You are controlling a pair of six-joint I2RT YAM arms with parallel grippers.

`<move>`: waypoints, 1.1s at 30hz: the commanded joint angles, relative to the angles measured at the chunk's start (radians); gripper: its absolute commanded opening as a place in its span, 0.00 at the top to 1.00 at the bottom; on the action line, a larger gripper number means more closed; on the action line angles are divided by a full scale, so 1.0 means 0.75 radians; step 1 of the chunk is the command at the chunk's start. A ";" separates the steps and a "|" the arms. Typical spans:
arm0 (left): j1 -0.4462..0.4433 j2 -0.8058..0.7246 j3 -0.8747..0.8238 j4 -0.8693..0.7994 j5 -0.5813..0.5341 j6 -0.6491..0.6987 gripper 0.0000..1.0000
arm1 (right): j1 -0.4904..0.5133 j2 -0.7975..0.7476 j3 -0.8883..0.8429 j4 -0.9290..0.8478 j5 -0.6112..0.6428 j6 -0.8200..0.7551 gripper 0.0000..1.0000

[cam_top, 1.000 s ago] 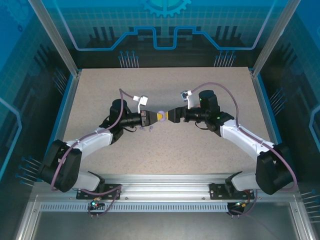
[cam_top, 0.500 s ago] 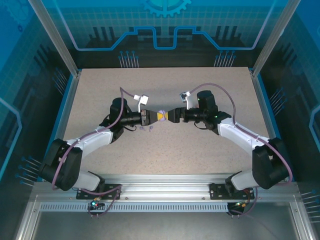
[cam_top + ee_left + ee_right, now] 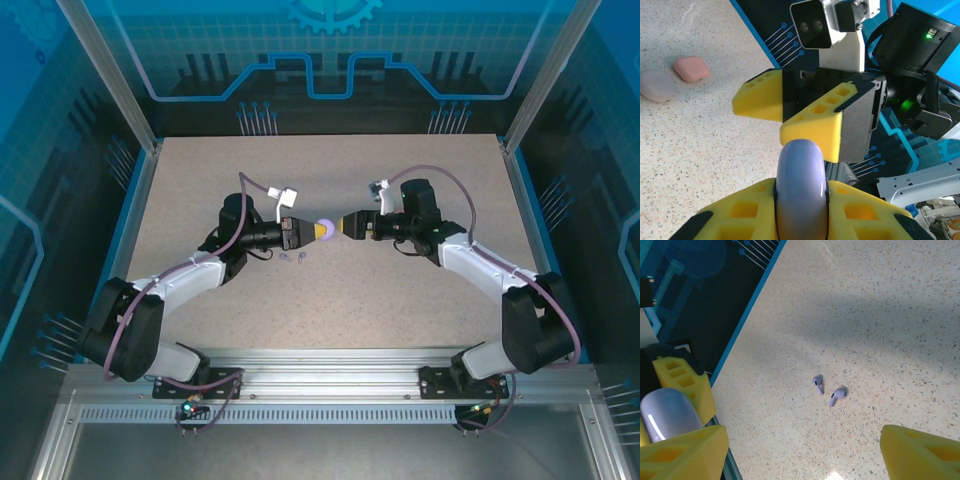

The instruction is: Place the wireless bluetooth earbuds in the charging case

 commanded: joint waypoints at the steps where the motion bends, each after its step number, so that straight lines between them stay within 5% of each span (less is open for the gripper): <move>1: -0.002 -0.005 0.034 0.018 0.022 0.057 1.00 | -0.016 -0.079 0.004 -0.044 0.022 0.048 0.20; 15: -0.002 0.062 0.077 0.057 -0.006 0.093 1.00 | 0.159 -0.009 0.257 -0.357 0.433 0.976 0.12; 33: -0.002 0.118 0.108 0.107 -0.029 0.100 1.00 | 0.372 0.128 0.430 -0.417 0.613 1.185 0.29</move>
